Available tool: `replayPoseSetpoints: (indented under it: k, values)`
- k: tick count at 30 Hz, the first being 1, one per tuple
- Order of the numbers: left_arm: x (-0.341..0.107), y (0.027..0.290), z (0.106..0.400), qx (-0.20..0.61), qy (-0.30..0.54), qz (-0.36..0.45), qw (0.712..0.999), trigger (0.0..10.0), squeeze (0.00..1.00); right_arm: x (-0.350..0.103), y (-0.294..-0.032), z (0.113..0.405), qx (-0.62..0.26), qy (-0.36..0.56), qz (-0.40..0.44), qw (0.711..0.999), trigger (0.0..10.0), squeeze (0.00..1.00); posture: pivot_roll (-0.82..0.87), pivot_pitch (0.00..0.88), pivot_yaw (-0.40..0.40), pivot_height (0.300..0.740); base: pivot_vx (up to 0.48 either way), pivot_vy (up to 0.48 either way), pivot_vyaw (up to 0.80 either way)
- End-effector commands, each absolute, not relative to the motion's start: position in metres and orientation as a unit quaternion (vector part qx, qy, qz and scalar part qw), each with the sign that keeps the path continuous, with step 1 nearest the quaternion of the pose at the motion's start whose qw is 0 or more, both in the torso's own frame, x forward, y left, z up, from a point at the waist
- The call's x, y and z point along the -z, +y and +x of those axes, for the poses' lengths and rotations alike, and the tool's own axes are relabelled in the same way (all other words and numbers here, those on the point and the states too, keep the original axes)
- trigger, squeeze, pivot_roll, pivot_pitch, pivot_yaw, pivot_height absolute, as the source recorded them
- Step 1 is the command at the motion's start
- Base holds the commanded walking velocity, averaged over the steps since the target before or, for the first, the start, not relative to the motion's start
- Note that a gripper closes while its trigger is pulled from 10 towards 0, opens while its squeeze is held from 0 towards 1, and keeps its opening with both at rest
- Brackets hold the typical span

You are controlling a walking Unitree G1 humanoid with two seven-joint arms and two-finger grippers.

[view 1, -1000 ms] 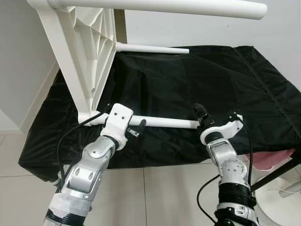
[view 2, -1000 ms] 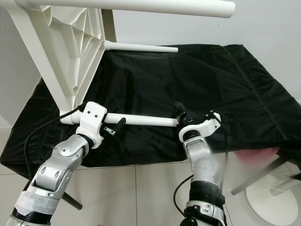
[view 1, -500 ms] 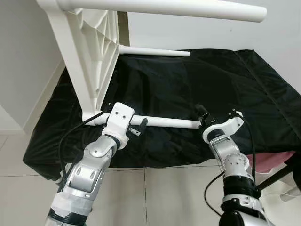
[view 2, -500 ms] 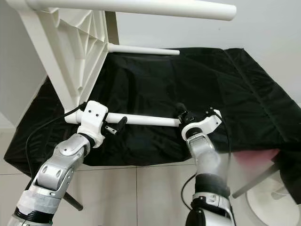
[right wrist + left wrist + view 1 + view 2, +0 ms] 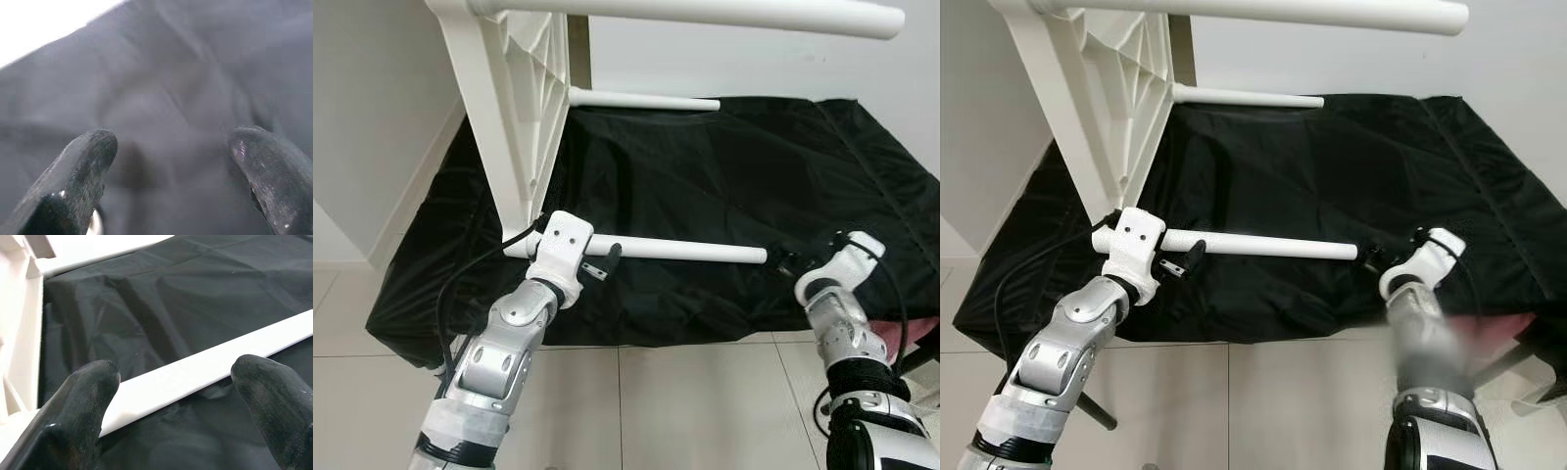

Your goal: Building children table

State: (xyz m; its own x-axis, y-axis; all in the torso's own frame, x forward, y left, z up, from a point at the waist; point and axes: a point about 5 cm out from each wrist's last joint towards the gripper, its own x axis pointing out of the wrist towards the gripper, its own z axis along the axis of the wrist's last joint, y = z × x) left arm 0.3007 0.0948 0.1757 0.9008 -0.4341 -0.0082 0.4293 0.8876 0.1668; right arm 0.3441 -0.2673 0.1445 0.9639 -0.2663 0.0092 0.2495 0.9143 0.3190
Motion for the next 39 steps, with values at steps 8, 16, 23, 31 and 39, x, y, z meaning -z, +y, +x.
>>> replayPoseSetpoints:
  k: [8, 16, 23, 31, 39]
  values:
    - [-0.172, 0.094, 0.3, 0.216, 0.0, 0.037, 0.976, 10.0, 0.0, -0.217, -0.226, 0.345, 0.067, -0.219, -0.063, 0.971, 10.0, 0.0, -0.01, 0.048, 0.029, 0.74, 0.0, 0.0, 0.0]
    - [-0.174, 0.097, 0.302, 0.23, 0.006, 0.007, 0.973, 10.0, 0.0, -0.278, -0.17, 0.329, -0.028, -0.38, -0.3, 0.875, 10.0, 0.0, -0.01, 0.037, 0.014, 0.74, 0.0, 0.0, 0.0]
    - [-0.171, 0.093, 0.3, 0.239, 0.009, 0.005, 0.971, 10.0, 0.0, -0.29, -0.149, 0.313, -0.043, -0.454, -0.385, 0.803, 10.0, 0.0, -0.01, 0.029, 0.007, 0.74, 0.0, 0.0, 0.0]
    - [-0.169, 0.091, 0.3, 0.244, 0.016, 0.005, 0.97, 10.0, 0.0, -0.298, -0.131, 0.3, -0.038, -0.499, -0.449, 0.74, 10.0, 0.0, -0.02, 0.014, 0.007, 0.74, 0.0, 0.0, 0.0]
    - [-0.17, 0.088, 0.304, 0.248, 0.017, 0.002, 0.969, 10.0, 0.0, -0.316, -0.119, 0.306, -0.039, -0.513, -0.473, 0.716, 10.0, 0.0, -0.03, 0.022, 0.014, 0.74, 0.0, 0.0, 0.0]
